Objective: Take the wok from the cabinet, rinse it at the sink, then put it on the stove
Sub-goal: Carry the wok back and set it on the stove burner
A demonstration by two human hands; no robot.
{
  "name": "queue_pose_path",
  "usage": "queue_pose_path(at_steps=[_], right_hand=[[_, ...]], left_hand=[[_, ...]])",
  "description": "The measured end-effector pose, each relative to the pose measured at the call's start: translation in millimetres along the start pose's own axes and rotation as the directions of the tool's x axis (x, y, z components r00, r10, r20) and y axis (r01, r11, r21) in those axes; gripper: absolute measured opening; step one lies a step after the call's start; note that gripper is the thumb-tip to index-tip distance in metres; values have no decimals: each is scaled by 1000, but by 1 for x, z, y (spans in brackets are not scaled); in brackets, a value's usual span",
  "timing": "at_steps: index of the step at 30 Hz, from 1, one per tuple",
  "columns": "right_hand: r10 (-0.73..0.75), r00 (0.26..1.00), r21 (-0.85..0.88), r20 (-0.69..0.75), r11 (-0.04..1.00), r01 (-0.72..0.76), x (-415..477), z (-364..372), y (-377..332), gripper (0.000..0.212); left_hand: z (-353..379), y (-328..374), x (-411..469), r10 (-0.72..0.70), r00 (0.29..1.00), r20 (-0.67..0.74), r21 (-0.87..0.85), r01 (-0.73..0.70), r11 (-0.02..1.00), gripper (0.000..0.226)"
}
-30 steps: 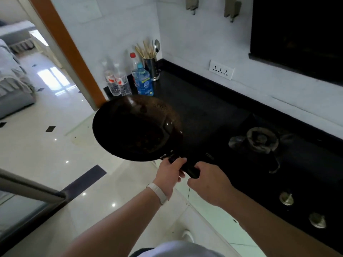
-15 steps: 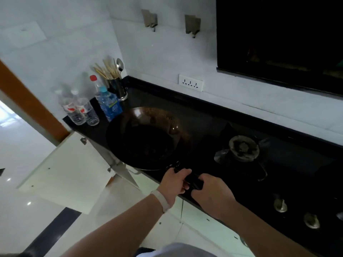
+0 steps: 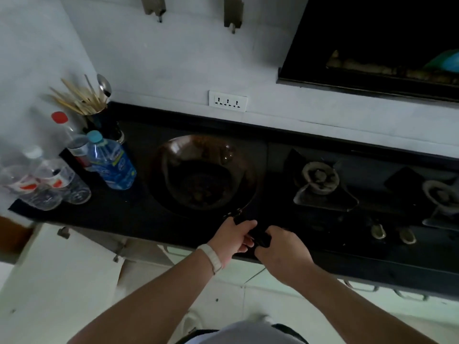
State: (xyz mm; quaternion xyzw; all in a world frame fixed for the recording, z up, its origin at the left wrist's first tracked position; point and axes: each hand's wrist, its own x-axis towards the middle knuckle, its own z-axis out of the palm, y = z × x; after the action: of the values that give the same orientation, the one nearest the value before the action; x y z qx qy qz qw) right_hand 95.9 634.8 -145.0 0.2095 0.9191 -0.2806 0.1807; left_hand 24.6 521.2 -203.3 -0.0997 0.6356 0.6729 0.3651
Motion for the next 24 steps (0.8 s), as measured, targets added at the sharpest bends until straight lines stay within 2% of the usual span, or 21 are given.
queue_pose_path(at_steps=[8,17,24], right_hand=[[145,987,55,-76,989,-141,-6,26,-30,10],[180,979,-20,-99,983,-183,21,35,-37,18],[193,976,10,-101,981,-193,36,40,-31,19]], left_hand=[[-34,9,10,-40,985,170,106,22,994,22],[-39,15,38,-102,971,215,71,88,994,19],[-39,15,58,-134,962,237,102,112,988,15]])
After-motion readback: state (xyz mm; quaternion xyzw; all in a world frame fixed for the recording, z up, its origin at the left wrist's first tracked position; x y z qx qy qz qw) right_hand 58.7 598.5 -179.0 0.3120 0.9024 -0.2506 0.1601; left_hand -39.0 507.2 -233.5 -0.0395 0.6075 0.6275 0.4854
